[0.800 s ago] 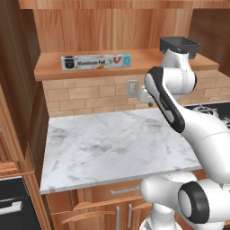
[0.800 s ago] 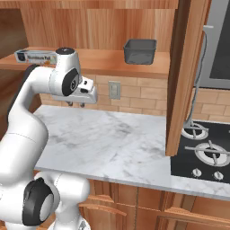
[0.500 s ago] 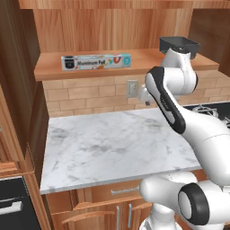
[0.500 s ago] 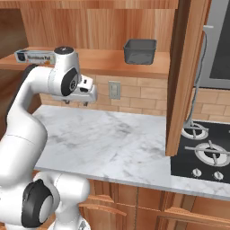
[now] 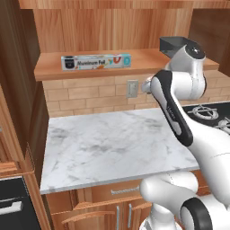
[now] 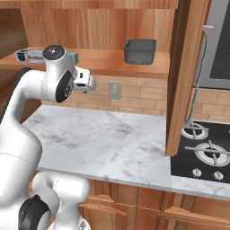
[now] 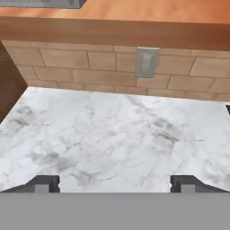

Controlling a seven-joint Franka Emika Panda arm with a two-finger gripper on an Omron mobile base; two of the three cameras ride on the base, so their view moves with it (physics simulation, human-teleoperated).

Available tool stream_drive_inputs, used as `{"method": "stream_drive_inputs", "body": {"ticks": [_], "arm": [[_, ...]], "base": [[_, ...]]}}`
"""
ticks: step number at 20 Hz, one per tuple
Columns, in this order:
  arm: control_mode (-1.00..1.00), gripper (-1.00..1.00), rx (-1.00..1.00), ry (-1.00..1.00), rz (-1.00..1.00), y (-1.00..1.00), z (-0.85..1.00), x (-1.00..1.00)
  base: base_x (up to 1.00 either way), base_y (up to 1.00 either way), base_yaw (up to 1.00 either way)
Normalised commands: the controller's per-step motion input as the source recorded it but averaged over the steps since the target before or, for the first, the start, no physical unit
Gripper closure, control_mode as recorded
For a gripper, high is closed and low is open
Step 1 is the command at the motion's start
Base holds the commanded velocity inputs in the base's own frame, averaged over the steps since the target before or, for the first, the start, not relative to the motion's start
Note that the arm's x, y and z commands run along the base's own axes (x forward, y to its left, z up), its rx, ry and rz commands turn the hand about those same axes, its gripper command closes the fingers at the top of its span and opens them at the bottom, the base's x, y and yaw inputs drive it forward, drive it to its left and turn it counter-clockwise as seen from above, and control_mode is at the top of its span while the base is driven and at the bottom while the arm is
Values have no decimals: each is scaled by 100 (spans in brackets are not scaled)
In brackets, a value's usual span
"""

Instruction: Retrieve the tupperware and aluminum foil from the cabinet and place them on the dining counter near the plate with avocado and cucumber to prepare for storing leftovers.

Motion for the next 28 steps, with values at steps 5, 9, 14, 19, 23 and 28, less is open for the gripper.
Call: {"method": "stream_drive_inputs", "body": {"ticks": [5,9,14,19,23,28], "arm": [[-100,-100,0,-17,-5,1,46,0],[-100,-100,0,-1,-20,6,46,-1],[-100,-100,9,0,-28,20,30,-26],[-100,-100,20,0,-25,17,12,-35],[-100,-100,39,0,-20,0,0,-34],[-100,-100,48,0,-16,0,0,-13]], "base": [[0,0,0],[0,0,0],[0,0,0],[0,0,0],[0,0,0],[0,0,0]]}}
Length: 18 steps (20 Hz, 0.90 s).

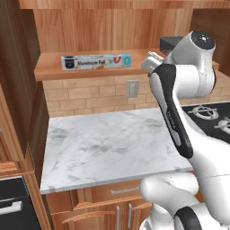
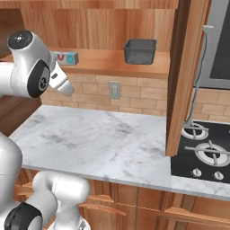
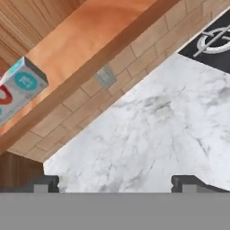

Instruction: Retrieve the tupperware and aluminum foil from the cabinet and place them on the dining counter near the plate with avocado and cucumber to prepare for storing leftovers.

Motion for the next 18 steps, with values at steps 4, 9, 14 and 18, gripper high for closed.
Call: {"method": "stream_drive_inputs", "body": {"ticks": [4,9,14,18], "arm": [[-100,-100,52,0,-11,0,0,0],[-100,-100,49,0,-11,0,0,5],[-100,-100,45,0,-10,1,0,27],[-100,-100,39,5,-7,8,1,51]], "base": [[0,0,0],[0,0,0],[0,0,0],[0,0,0]]}}
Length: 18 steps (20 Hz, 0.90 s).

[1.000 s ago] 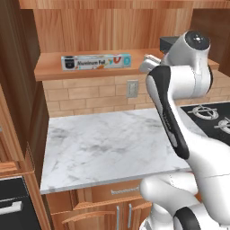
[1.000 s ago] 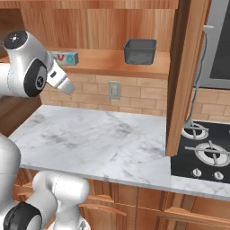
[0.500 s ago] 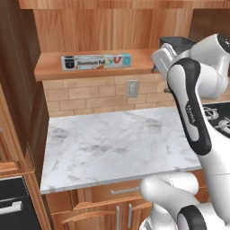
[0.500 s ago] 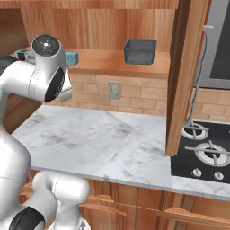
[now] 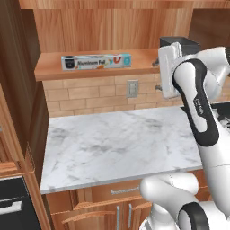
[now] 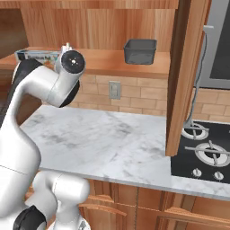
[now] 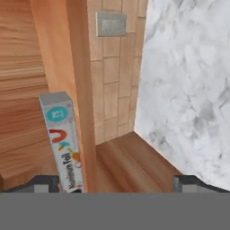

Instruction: Retrieve the tupperware and aluminum foil from the cabinet and place them on the dining counter near the plate with avocado and cucumber to prepare for storing leftovers.

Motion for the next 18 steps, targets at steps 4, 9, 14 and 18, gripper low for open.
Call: {"method": "stream_drive_inputs", "body": {"ticks": [4,9,14,18], "arm": [[-100,-100,33,13,-2,4,15,64],[-100,-100,24,15,0,2,29,48],[-100,-100,9,14,0,0,26,27],[-100,-100,0,14,0,8,2,28]], "base": [[0,0,0],[0,0,0],[0,0,0],[0,0,0]]}}
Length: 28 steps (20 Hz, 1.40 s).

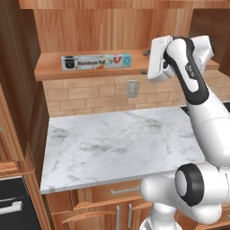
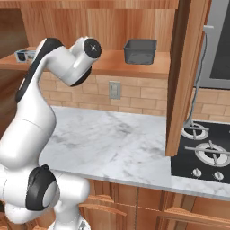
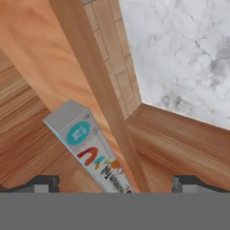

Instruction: Retrieve the tupperware and aluminum foil from the cabinet and place them on the dining counter near the plate with avocado and cucumber to prepare for storing leftovers.

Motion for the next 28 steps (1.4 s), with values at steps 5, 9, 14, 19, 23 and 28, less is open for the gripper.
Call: {"method": "stream_drive_inputs", "body": {"ticks": [5,9,14,19,23,28], "arm": [[-100,-100,0,15,0,10,0,38],[-100,-100,2,5,0,1,0,39],[-100,-100,9,0,0,0,-5,37],[-100,-100,8,0,0,0,-13,35],[-100,-100,6,2,0,0,-11,36],[-100,-100,1,17,0,0,0,27]], "base": [[0,0,0],[0,0,0],[0,0,0],[0,0,0],[0,0,0],[0,0,0]]}}
